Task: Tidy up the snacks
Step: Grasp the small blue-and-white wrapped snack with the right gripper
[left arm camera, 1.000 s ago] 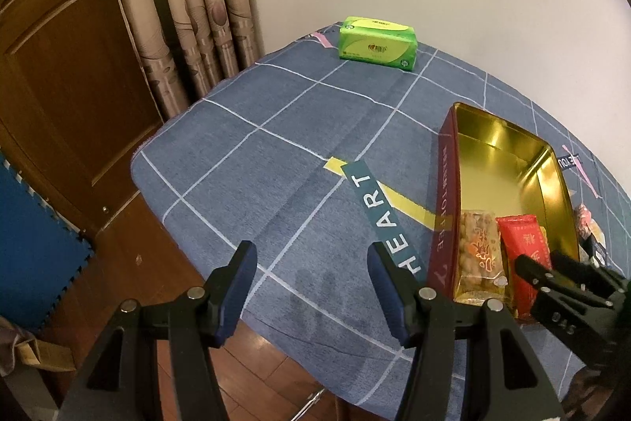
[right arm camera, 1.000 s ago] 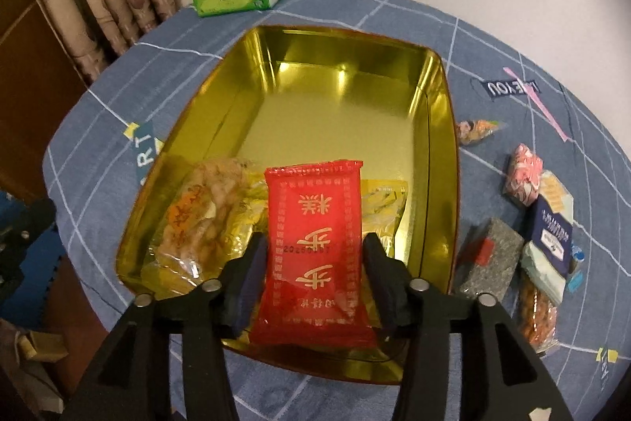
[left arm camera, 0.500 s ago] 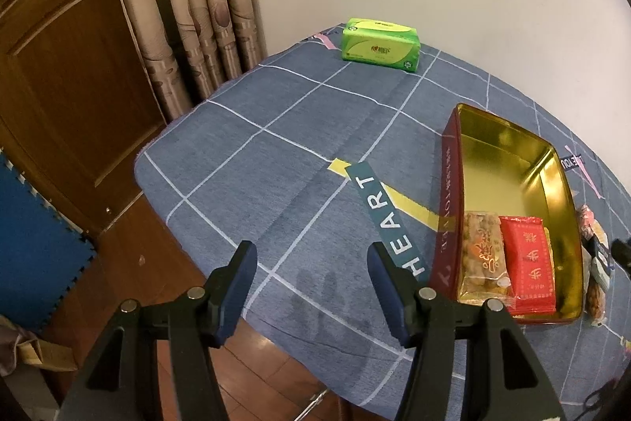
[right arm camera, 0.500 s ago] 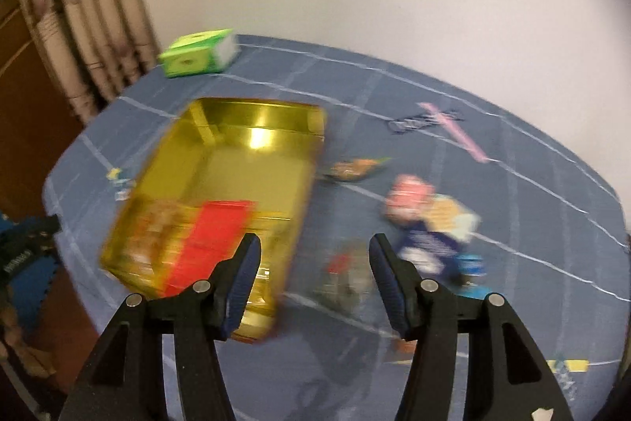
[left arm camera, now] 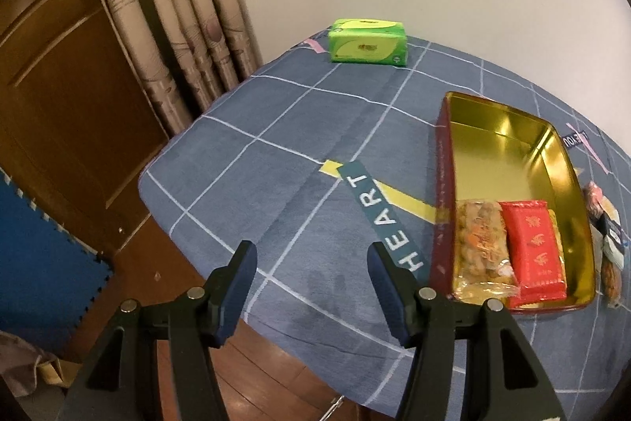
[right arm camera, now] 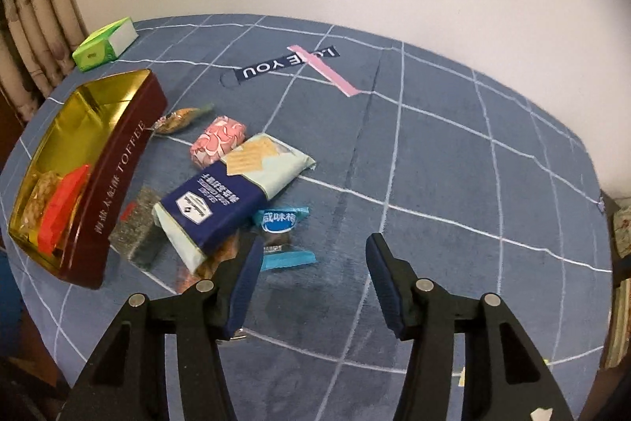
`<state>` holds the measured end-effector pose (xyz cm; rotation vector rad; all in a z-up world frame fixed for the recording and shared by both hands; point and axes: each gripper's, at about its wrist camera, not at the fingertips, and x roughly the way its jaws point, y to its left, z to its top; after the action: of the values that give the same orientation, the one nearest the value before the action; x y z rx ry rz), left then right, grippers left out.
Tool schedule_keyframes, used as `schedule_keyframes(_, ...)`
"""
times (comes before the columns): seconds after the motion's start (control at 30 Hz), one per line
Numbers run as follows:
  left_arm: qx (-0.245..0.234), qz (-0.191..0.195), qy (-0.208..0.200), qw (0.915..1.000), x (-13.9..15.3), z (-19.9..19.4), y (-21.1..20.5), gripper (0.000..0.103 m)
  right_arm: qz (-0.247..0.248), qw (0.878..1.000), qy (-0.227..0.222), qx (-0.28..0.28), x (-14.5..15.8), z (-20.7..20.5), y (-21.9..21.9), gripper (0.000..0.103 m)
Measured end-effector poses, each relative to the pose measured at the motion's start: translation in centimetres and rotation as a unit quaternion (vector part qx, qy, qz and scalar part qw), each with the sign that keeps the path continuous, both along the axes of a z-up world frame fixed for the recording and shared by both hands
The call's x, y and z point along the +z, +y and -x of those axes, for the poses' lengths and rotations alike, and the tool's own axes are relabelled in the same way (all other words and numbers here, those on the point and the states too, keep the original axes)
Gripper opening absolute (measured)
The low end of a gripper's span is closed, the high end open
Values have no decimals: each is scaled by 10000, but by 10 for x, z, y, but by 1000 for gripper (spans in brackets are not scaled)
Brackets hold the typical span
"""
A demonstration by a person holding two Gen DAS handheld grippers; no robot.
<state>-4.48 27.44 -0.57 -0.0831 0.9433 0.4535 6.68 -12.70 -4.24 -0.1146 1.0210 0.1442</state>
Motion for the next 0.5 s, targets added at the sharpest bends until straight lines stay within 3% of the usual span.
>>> schedule_keyframes(0.17, -224, -114, -45, 9997, 11, 0, -22, 60, -54, 9996, 47, 255, -11, -8, 5, 50)
schedule_keyframes(0.5, -1410, -191, -128, 9897, 28, -19, -110, 60, -253, 9985, 158, 451, -33, -17, 4, 36)
